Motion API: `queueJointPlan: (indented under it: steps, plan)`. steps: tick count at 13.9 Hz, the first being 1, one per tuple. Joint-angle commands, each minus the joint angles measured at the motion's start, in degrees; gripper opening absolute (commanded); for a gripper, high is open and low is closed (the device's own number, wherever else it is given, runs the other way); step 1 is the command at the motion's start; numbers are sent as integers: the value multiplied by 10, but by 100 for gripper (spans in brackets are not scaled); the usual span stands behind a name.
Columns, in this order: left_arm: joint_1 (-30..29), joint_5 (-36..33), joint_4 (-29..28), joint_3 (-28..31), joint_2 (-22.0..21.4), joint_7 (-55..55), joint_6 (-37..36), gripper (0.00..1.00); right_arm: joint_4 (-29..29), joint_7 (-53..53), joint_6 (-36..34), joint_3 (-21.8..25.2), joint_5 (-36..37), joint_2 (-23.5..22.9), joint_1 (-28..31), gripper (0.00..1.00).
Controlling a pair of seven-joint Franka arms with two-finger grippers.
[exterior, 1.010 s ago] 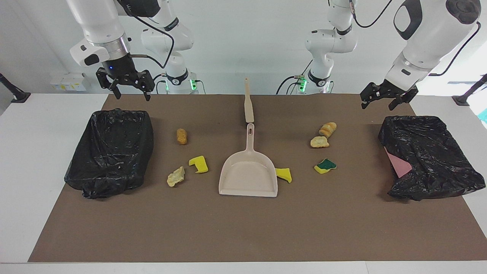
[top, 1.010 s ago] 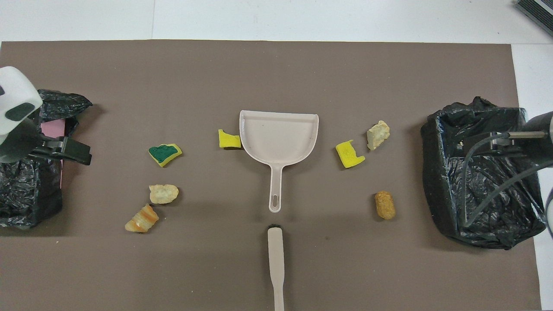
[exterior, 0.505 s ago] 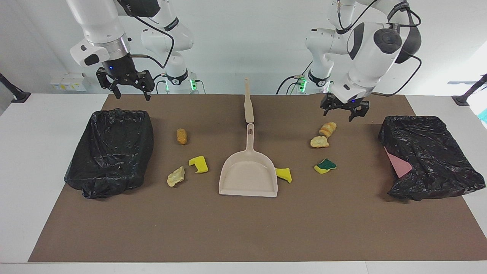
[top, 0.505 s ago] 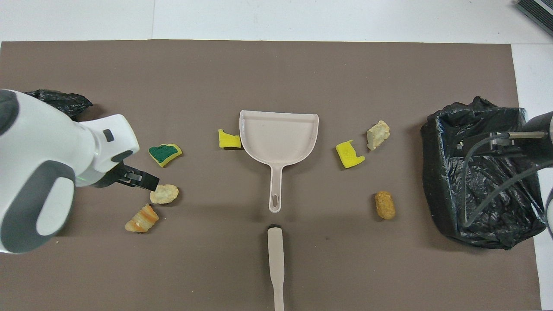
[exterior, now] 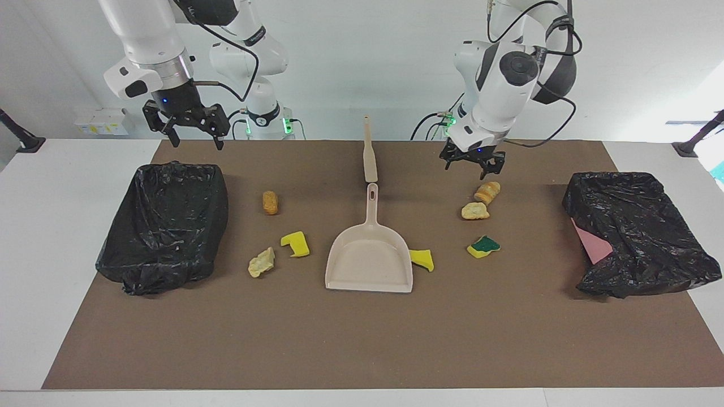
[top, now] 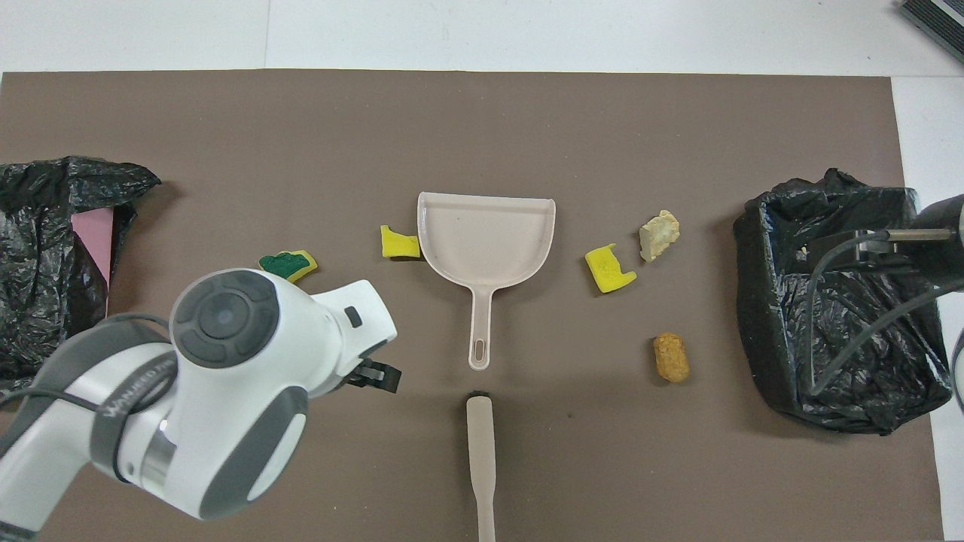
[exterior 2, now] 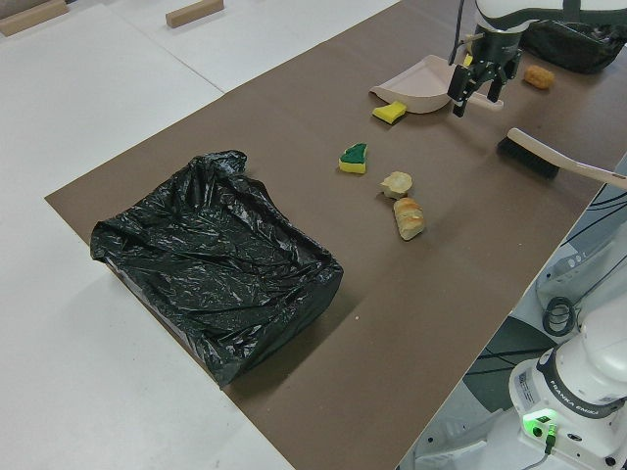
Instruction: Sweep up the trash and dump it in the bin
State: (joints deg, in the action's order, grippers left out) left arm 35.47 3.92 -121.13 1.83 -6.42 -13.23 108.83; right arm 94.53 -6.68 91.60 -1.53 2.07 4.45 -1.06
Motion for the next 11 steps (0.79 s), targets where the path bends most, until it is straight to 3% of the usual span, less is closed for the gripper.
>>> queueJointPlan:
  steps: [1,5,9,11]
  plan:
    - [78,2,-54,12,-24,-84,48,100,0,-3,12,-3,-1,-2,-1,100]
    - [175,3,-106,11,-24,-211,114,100,1,-76,59,-10,-1,-29,-21,100]
    - [260,3,-139,11,-25,-302,143,100,5,-185,122,-10,-1,-78,-88,100]
    - [298,3,-185,11,-35,-344,202,100,5,-233,140,-10,-2,-104,-127,100]
